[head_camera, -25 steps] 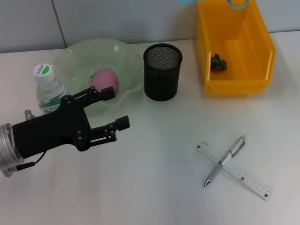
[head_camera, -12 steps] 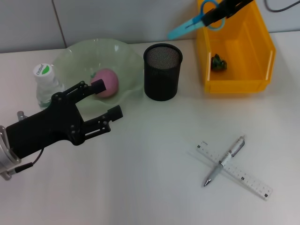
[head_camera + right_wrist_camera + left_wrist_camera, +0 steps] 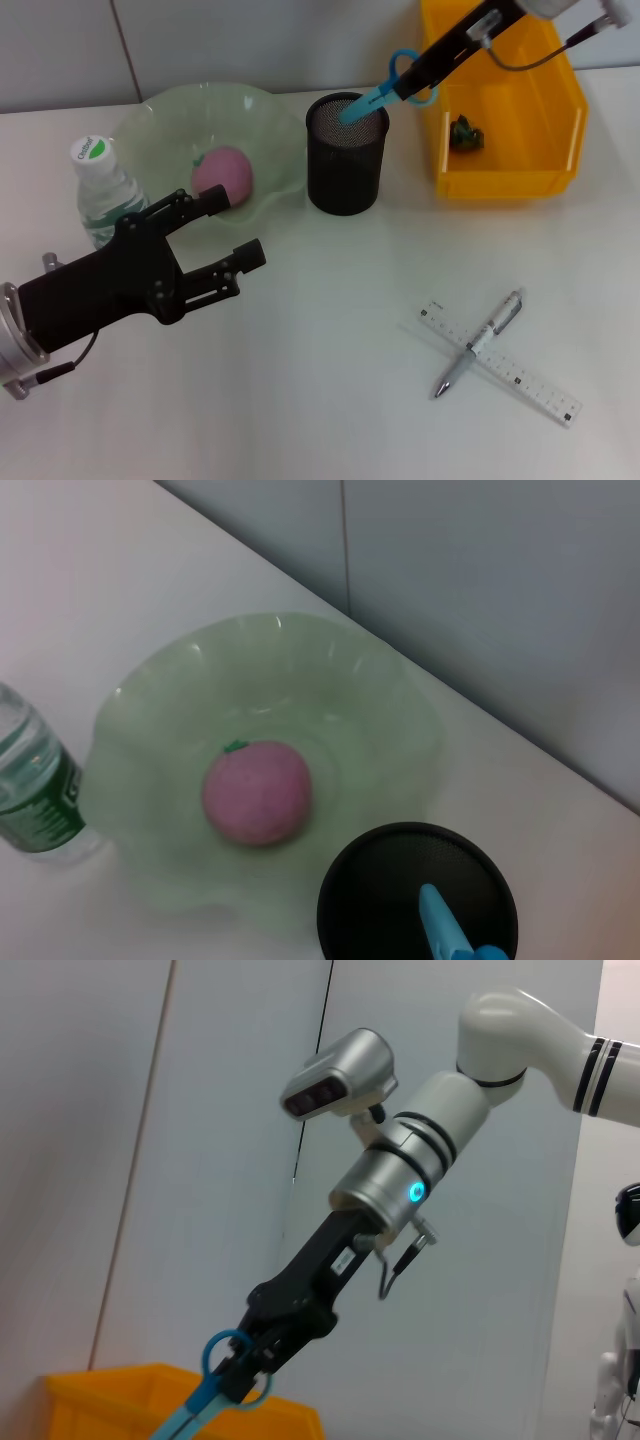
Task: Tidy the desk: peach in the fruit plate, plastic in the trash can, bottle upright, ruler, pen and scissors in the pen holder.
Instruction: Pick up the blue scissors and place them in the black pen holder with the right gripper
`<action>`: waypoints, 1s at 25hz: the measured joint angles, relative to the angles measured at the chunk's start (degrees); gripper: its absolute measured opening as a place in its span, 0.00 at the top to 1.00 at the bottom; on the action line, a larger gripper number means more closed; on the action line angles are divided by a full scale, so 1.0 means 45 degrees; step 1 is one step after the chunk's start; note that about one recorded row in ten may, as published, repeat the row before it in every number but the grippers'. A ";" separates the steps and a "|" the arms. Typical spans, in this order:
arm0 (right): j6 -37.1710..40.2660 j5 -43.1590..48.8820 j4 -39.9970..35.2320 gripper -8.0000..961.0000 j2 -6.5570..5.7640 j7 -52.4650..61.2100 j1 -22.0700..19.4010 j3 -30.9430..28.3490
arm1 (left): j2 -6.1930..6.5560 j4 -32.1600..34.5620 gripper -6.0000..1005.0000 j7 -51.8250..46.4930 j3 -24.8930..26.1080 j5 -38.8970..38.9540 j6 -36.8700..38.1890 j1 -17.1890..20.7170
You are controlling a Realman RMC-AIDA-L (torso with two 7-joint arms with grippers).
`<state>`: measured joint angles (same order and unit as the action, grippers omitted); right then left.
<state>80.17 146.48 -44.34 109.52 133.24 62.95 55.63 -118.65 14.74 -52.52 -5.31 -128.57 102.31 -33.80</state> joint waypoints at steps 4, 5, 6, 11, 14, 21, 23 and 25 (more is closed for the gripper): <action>-0.0969 0.0424 0.0549 0.89 0.0303 0.0002 0.0236 0.0041 | 0.0001 -0.0101 0.19 -0.0018 -0.0011 -0.0020 0.0000 0.0012; -0.1230 0.0530 0.0785 0.89 0.0377 -0.0004 0.0361 0.0047 | 0.0001 -0.0106 0.19 -0.0023 -0.0011 -0.0022 0.0000 0.0015; -0.1496 0.0634 0.1081 0.89 0.0456 -0.0026 0.0525 0.0059 | 0.0001 -0.0110 0.19 -0.0026 -0.0011 -0.0022 0.0000 0.0018; -0.1942 0.0699 0.1506 0.89 0.0597 -0.0030 0.0806 0.0377 | -0.0001 -0.0123 0.19 -0.0067 -0.0011 0.0026 -0.0002 0.0074; -0.2018 0.0699 0.1659 0.89 0.0622 0.0041 0.0910 0.0503 | -0.0001 -0.0132 0.19 -0.0069 -0.0009 0.0060 0.0015 0.0098; -0.1994 0.0716 0.1955 0.89 0.0654 0.0389 0.1069 0.0557 | 0.0014 -0.0133 0.19 -0.0069 0.0014 0.0072 0.0088 0.0127; -0.1950 0.0750 0.1944 0.89 0.0657 0.0483 0.1069 0.0565 | 0.0022 -0.0132 0.19 -0.0068 -0.0001 0.0075 0.0091 0.0128; -0.1867 0.0912 0.1891 0.89 0.0659 0.0701 0.1070 0.0576 | 0.0036 -0.0128 0.19 -0.0068 -0.0008 0.0077 0.0094 0.0128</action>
<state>71.77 150.58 -35.83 112.48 136.40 67.77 58.22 -118.49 14.17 -52.83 -5.35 -128.23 102.73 -33.22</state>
